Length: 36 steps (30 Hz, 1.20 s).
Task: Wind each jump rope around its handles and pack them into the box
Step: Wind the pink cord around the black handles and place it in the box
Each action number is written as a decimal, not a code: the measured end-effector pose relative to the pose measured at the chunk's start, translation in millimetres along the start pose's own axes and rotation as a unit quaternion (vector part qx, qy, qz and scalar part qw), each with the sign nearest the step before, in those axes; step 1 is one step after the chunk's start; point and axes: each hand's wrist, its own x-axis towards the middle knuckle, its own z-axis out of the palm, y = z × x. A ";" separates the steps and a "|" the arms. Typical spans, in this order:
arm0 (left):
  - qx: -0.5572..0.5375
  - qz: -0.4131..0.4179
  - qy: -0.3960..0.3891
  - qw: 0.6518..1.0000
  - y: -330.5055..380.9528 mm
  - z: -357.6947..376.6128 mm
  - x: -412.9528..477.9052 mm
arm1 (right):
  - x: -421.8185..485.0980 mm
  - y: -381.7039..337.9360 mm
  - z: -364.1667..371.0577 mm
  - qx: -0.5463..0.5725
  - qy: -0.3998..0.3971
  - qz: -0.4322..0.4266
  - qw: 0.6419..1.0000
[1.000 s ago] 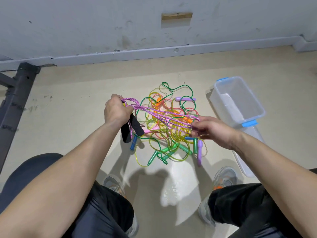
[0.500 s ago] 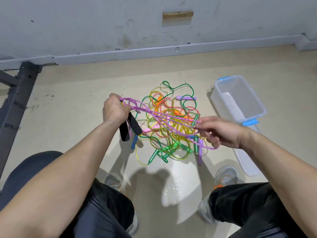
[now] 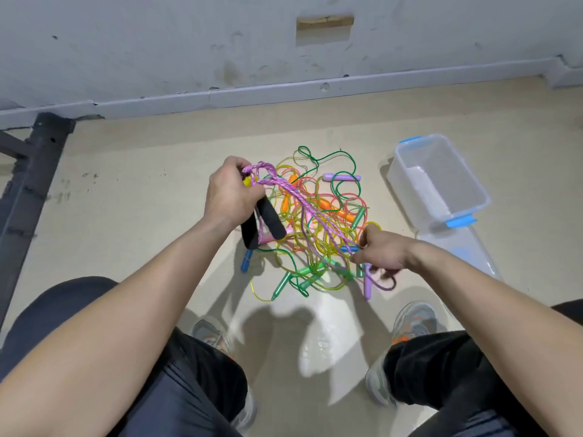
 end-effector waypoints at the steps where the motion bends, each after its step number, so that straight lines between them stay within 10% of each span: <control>1: -0.009 0.020 -0.005 1.000 5.6 0.7 -3.4 | 3.0 -4.3 -1.6 -0.049 0.018 -0.011 0.999; 10: -0.047 0.129 -0.081 0.987 24.5 3.1 -20.0 | 9.0 -55.2 -2.5 0.050 0.278 -0.204 0.937; 21: -0.010 0.092 -0.115 0.989 11.4 3.3 -14.1 | 18.8 -61.4 -2.7 0.002 0.273 -0.312 0.910; 26: 0.029 0.012 -0.101 0.994 -1.3 4.0 -4.6 | 17.4 -50.5 -2.1 0.039 0.300 -0.292 0.907; 31: 0.046 -0.048 -0.071 0.995 -8.4 -3.4 2.7 | 19.6 -42.2 -6.2 0.310 0.159 -0.259 0.901; 36: 0.023 -0.046 -0.052 0.997 -3.4 -3.4 2.6 | 14.0 -34.2 -9.8 0.229 0.234 -0.191 0.925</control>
